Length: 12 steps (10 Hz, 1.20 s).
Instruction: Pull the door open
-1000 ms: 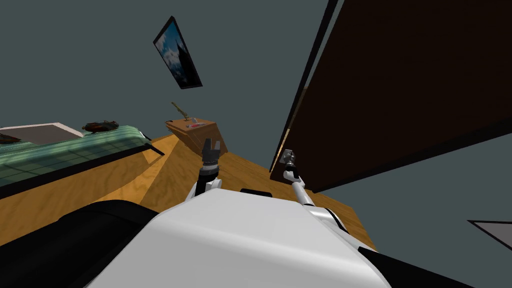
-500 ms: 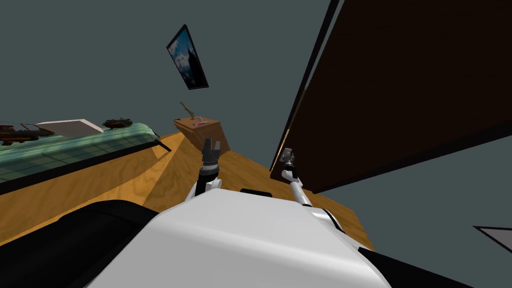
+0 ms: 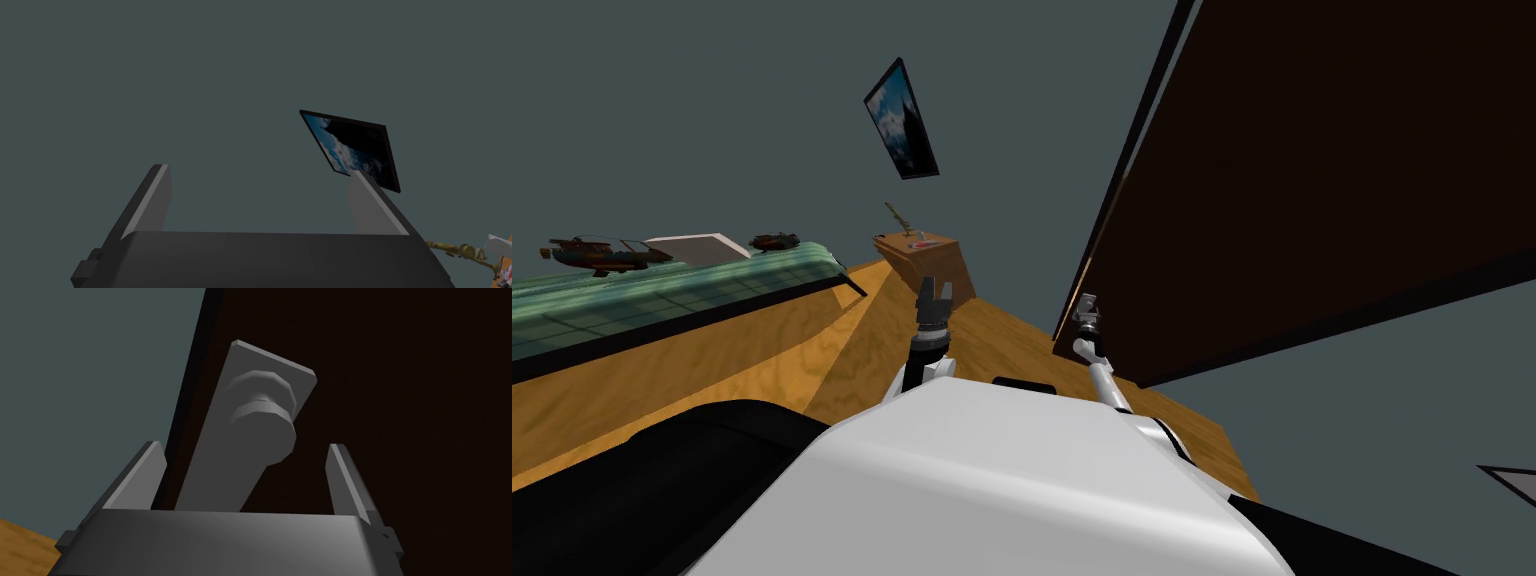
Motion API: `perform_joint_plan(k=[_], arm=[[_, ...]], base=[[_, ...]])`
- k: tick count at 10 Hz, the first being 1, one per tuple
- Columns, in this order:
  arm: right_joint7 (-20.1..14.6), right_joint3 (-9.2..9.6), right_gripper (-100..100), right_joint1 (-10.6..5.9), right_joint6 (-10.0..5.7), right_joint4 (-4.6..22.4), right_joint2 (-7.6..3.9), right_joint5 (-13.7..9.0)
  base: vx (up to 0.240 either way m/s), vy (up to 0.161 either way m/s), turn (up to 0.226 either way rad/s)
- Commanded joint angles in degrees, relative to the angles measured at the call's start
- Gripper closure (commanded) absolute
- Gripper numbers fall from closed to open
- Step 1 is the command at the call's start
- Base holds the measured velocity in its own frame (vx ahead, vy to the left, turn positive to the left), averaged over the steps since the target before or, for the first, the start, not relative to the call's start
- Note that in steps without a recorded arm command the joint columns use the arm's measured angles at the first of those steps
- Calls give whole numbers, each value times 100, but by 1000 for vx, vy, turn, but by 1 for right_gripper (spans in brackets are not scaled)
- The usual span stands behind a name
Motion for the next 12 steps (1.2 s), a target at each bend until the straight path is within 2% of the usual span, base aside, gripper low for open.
perform_joint_plan(k=[1, 7, 8, 9, 10, 11, 12], arm=[[-286, -13, -100, 12, 4, -53, 76, -218], [-1120, -52, -100, 35, 20, -196, 289, -850], [-1020, -50, -100, 32, 22, -183, 262, -783], [-1218, -92, -100, 102, 13, -161, 53, -843], [-1275, -105, -100, 125, 10, -153, -19, -859], [-1275, -105, -100, 125, 10, -153, -19, -859], [-1336, -120, -100, 150, 6, -143, -96, -877]], base=[[-102, -57, 113], [-95, -37, 70], [-39, -9, 14], [84, 0, 180], [166, 9, 151], [109, -1, 5], [65, -6, 36]])
